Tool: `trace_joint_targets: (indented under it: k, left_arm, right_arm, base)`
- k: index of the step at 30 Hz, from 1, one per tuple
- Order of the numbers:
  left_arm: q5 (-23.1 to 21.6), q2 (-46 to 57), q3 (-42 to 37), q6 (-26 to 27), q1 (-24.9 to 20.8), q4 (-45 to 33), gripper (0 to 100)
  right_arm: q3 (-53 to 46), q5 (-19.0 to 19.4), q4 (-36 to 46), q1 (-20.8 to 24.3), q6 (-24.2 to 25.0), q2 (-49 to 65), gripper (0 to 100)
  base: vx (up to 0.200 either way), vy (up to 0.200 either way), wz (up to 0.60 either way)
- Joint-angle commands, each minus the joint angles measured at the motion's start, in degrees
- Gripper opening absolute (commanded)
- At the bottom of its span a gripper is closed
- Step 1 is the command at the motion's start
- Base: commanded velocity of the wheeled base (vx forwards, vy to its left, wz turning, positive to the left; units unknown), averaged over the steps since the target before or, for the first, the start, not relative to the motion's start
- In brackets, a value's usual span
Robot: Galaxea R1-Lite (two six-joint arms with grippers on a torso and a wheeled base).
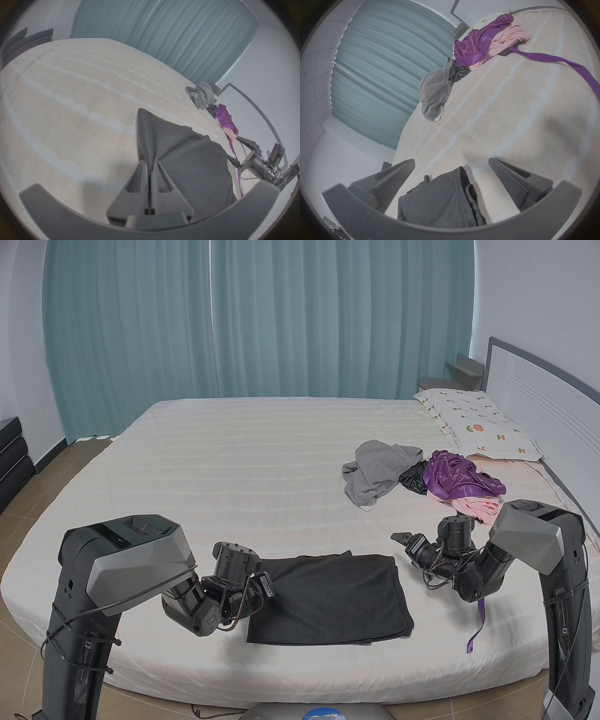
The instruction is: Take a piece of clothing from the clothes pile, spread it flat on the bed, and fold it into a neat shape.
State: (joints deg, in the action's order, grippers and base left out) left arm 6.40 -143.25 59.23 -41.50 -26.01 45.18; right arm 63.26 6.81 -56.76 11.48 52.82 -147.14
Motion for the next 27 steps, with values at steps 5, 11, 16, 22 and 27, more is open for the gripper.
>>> trace_joint_targets:
  k: [5,11,16,22,27]
  left_arm:
    - [1.07,-0.10,-0.17,-1.48,0.09,0.00,0]
    - [1.60,-0.27,0.00,-1.66,0.09,-0.09,0]
    - [1.69,-0.10,-0.08,-1.66,0.17,-0.27,0]
    - [1.69,0.08,-0.08,-1.66,0.44,-0.35,0]
    - [2.39,0.08,-0.17,-1.66,0.88,-0.35,0]
  right_arm:
    - [-0.06,-0.05,0.07,-0.15,-0.09,-0.16,100]
    - [-0.06,-0.13,0.16,-0.15,-0.18,-0.25,100]
    - [-0.06,-0.13,0.16,-0.15,-0.18,-0.25,100]
    - [-0.06,-0.13,0.16,-0.15,-0.18,-0.34,100]
    - [-0.06,-0.13,0.16,-0.15,-0.18,-0.34,100]
  base:
    - [0.000,0.000,0.00]
    - [0.000,0.000,0.00]
    - [0.000,0.040,0.00]
    - [0.000,0.200,0.00]
    - [0.000,0.200,0.00]
